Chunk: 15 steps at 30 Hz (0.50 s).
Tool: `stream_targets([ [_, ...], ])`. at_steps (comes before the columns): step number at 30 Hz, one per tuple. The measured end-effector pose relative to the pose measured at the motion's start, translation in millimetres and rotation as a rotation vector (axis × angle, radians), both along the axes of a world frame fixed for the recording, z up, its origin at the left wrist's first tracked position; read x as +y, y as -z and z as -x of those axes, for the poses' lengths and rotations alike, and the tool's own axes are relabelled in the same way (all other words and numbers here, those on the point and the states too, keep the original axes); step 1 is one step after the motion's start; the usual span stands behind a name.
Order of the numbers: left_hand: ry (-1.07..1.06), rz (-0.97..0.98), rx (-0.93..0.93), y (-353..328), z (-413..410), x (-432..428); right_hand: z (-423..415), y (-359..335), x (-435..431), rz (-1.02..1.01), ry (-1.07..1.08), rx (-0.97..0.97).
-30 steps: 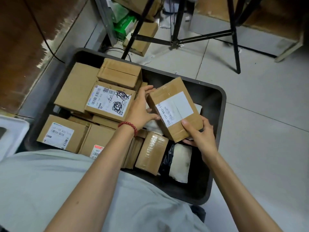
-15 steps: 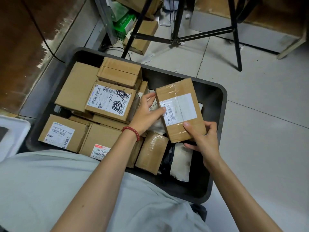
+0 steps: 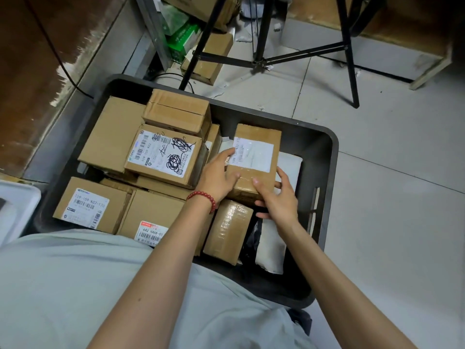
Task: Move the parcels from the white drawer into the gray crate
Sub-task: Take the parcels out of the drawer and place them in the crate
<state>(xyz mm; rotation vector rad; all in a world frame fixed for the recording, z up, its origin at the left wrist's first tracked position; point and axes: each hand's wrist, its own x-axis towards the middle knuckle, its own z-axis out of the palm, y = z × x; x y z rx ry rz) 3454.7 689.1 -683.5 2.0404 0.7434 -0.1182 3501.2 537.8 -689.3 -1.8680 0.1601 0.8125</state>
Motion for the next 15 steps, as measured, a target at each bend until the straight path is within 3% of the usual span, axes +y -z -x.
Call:
stream_targets([
  [5,0.003,-0.133,0.051,5,10,6,5,20,23,-0.093,-0.062,0.129],
  [10,0.058,-0.243,0.194,15,13,-5,13,39,32,0.001,-0.116,-0.007],
  [15,0.100,-0.460,0.303,22,15,-13,4,41,32,0.286,-0.325,-0.200],
])
